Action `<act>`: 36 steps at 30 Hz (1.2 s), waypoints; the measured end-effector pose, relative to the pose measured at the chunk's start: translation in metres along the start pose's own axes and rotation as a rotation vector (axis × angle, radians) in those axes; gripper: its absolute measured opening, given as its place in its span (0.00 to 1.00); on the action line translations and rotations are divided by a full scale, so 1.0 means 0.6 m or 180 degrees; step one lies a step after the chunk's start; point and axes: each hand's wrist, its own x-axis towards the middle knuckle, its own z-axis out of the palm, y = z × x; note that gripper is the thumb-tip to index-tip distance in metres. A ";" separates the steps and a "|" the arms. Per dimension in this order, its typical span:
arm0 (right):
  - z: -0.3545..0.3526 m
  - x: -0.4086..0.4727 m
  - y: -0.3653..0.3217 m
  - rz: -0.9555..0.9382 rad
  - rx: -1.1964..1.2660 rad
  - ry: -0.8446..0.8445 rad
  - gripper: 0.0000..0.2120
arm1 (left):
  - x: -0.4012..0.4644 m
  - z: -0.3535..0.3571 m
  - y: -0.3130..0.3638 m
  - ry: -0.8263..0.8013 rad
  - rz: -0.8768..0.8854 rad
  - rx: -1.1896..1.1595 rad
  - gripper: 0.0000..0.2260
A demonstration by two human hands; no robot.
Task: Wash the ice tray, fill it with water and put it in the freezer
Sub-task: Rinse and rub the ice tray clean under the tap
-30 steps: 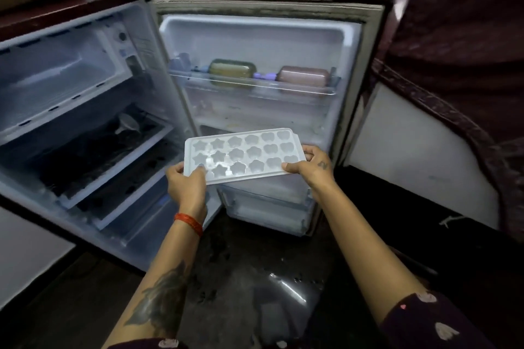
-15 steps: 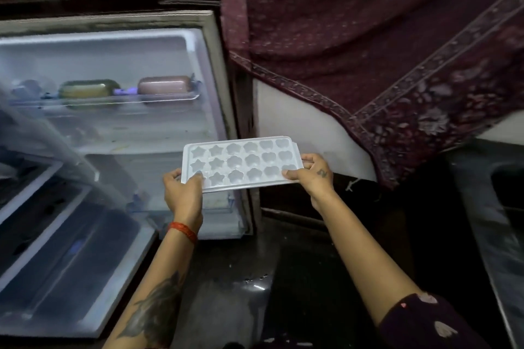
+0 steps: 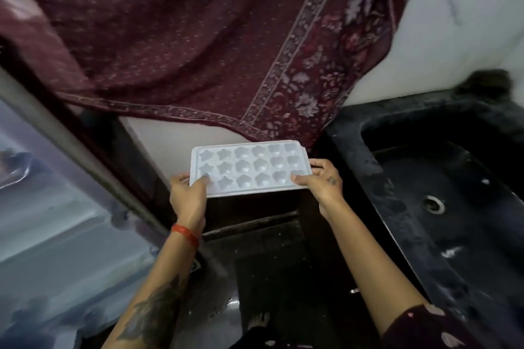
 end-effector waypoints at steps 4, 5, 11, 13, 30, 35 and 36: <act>-0.051 0.020 -0.005 0.0102 0.0083 0.0490 0.25 | 0.011 0.078 0.024 -0.0521 -0.0009 0.0041 0.15; -0.064 0.023 -0.007 0.0120 0.0129 0.0606 0.25 | 0.012 0.096 0.030 -0.0634 0.0004 0.0068 0.15; -0.128 0.030 0.001 0.0185 0.0487 0.1296 0.22 | 0.012 0.189 0.051 -0.1354 0.0184 0.0191 0.13; -0.152 0.028 0.005 0.0180 0.0570 0.1495 0.21 | 0.004 0.219 0.053 -0.1613 0.0236 0.0211 0.14; -0.413 0.017 0.068 0.0394 0.0905 0.2715 0.22 | -0.182 0.484 0.057 -0.2996 0.0446 0.0412 0.08; -0.479 0.018 0.079 0.0419 0.0983 0.2822 0.22 | -0.244 0.538 0.056 -0.3220 0.0334 0.0434 0.08; -0.490 0.017 0.081 0.0413 0.1013 0.2850 0.21 | -0.255 0.547 0.055 -0.3286 0.0321 0.0439 0.07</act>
